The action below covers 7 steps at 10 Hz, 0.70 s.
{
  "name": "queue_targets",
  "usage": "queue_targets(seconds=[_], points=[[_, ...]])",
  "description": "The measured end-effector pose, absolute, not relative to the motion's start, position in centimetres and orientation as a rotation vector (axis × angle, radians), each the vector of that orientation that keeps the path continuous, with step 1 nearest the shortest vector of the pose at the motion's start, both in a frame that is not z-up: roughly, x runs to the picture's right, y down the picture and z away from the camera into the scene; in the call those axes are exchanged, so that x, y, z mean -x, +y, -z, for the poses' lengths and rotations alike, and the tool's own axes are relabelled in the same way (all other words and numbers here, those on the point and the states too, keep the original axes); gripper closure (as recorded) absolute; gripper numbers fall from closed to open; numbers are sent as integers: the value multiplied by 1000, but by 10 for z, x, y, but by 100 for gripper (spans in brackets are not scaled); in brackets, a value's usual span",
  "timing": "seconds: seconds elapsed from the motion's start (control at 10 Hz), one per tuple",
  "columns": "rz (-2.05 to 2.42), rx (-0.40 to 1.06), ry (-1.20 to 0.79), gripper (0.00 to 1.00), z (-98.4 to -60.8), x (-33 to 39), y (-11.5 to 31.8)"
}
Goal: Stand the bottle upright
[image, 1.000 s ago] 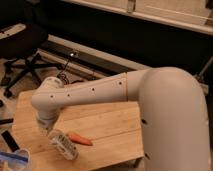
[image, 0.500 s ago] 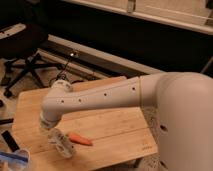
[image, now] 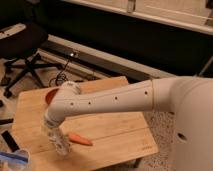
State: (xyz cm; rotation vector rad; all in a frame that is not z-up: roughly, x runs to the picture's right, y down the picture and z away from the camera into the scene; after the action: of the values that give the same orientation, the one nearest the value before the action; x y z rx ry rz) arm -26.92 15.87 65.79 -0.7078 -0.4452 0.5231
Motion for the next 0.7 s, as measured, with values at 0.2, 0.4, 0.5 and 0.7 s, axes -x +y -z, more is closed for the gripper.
queue_targets(seconds=[0.2,0.4,0.5,0.7], points=[[-540,676,-492,43,-655,264,153],[-559,624,-565,24,-649,260,144],[-573,602,-600,20,-646,258,141],[-594,567,-655,20,-641,250,140]])
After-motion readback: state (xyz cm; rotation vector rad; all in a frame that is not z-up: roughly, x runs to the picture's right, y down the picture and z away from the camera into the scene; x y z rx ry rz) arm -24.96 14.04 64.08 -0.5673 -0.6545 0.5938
